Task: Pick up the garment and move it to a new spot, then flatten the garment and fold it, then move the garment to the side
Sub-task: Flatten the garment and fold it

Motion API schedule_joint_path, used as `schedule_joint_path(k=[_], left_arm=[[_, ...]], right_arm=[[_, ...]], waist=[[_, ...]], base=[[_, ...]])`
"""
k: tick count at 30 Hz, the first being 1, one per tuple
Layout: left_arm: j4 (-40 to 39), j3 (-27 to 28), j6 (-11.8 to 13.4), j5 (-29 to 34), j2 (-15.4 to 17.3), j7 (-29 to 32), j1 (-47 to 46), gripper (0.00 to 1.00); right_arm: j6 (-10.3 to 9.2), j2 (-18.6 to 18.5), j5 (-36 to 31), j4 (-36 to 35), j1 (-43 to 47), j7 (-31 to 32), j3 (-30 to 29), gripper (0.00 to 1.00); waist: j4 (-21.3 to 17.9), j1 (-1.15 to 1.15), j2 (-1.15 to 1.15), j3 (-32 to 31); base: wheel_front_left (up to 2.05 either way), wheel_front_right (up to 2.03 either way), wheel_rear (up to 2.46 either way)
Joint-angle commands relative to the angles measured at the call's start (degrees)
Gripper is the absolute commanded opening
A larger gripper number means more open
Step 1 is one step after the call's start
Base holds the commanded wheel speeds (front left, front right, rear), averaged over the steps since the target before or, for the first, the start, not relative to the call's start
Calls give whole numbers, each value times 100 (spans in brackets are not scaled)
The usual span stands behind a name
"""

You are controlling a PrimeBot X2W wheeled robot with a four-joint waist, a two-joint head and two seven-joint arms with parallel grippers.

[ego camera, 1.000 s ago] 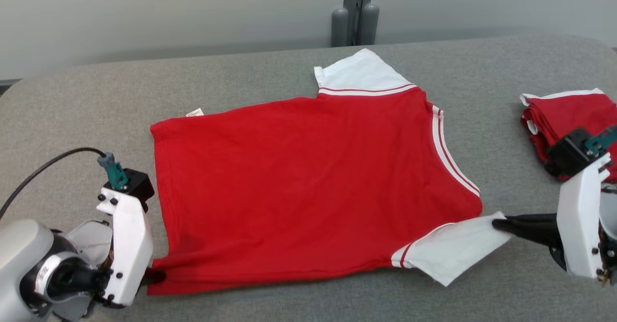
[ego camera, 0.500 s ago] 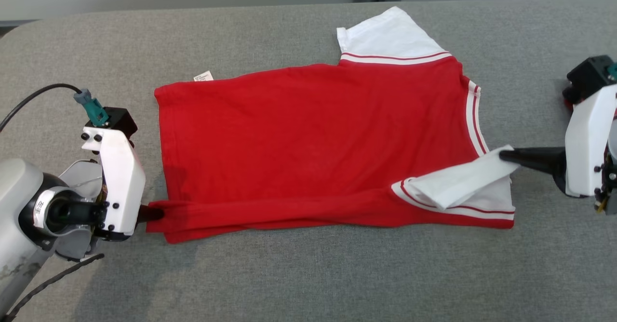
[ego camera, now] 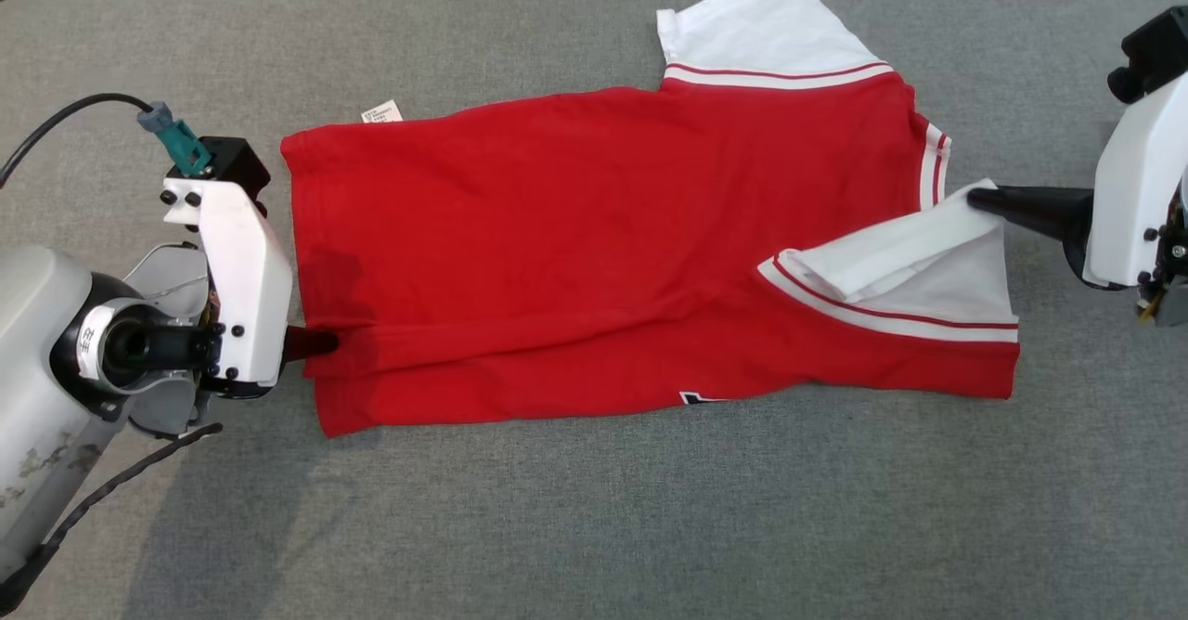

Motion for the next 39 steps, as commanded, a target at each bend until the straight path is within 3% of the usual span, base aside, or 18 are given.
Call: schedule_joint_path(k=[1, 7, 8, 9, 10, 23, 29, 32, 39], left_arm=[[50, 9, -19, 47, -3, -18, -104, 0], [206, -31, -124, 74, -111, -31, -192, 0], [221, -22, -131, 74, -125, -56, -204, 35], [240, -17, -152, 80, -135, -72, -210, 72], [255, -1, -165, 97, -153, -122, -217, 100], [517, 176, -393, 139, -235, -767, -33, 100], [362, 373, -636, 485, -123, -1936, 366, 100], [202, 493, -539, 692, -48, -2688, 713, 100], [-244, 838, 222, 1172, -8, -4464, 1755, 100]], right_arm=[[1, -25, -67, 68, -75, -89, 31, 0], [1, 28, -163, 306, -258, -261, 197, 0], [1, 38, -180, 346, -290, -310, 209, 11], [1, 51, -197, 385, -327, -385, 199, 80], [1, 65, -212, 433, -347, -461, 192, 100], [1, 231, -323, 704, -185, -2189, 242, 100], [1, 188, -380, 583, 318, -3409, 345, 100], [1, 239, -482, 638, 644, -4099, 281, 100], [1, 520, -981, 978, 1430, -5403, -95, 100]], waist=[[10, 0, 0, 31], [32, 0, 0, 80], [34, 0, 0, 80], [35, 0, 0, 79], [38, 0, 0, 72], [32, 0, 0, -337], [-28, 0, 0, -716], [-58, 0, 0, -887], [-51, 0, 0, -1137]], base=[[0, 0, 0], [0, 0, 0], [0, 0, 0], [0, 0, 0], [0, 0, 0], [0, 0, 0], [0, 0, 0], [0, 0, 0], [0, 0, 0]])
